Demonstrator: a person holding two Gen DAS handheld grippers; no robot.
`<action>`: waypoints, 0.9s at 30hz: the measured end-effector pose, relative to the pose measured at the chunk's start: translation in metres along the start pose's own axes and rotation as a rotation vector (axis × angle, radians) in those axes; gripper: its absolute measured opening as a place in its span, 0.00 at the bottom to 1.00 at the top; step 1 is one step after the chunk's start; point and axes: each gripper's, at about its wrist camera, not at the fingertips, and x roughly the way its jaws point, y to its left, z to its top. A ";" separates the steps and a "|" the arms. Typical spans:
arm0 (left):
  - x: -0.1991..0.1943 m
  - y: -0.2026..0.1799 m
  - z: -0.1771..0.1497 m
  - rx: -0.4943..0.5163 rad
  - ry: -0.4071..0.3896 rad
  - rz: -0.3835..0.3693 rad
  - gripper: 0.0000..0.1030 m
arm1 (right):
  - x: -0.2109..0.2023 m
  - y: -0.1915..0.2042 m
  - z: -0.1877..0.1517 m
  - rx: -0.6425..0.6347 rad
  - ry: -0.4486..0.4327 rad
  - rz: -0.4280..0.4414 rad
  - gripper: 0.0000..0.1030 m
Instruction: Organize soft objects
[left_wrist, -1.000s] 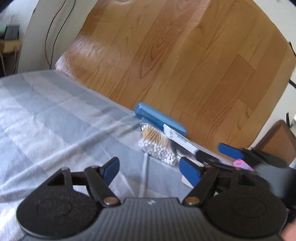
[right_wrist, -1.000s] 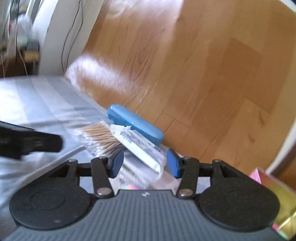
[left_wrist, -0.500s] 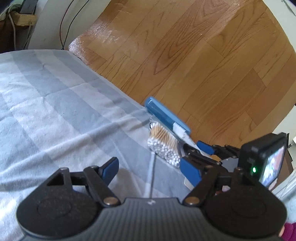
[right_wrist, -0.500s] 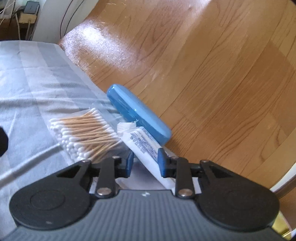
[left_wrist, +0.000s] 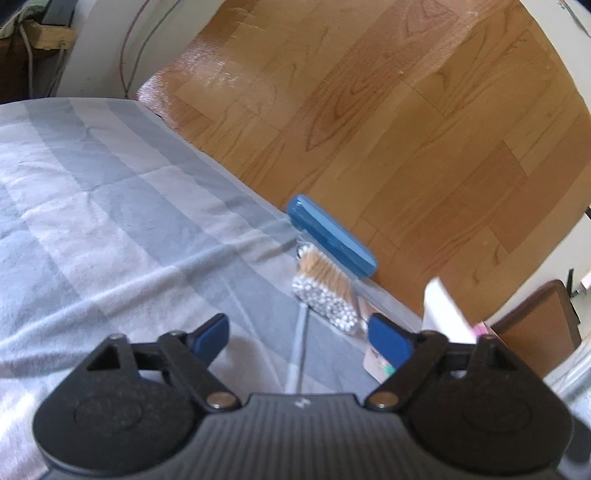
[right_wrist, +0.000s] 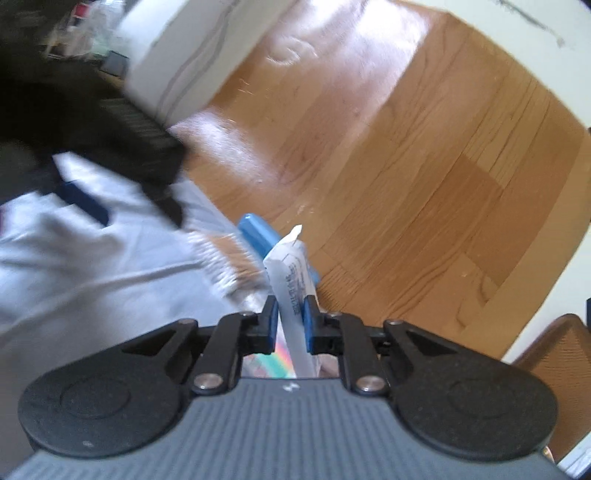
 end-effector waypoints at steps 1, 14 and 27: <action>0.000 -0.001 -0.001 0.006 0.001 -0.007 0.91 | -0.010 0.005 -0.004 -0.014 -0.008 0.001 0.16; 0.000 -0.024 -0.011 0.132 0.037 -0.083 0.97 | -0.008 0.019 0.001 0.057 0.030 0.006 0.17; -0.002 -0.027 -0.012 0.117 0.052 -0.169 0.99 | -0.009 0.038 0.002 -0.005 0.031 0.001 0.17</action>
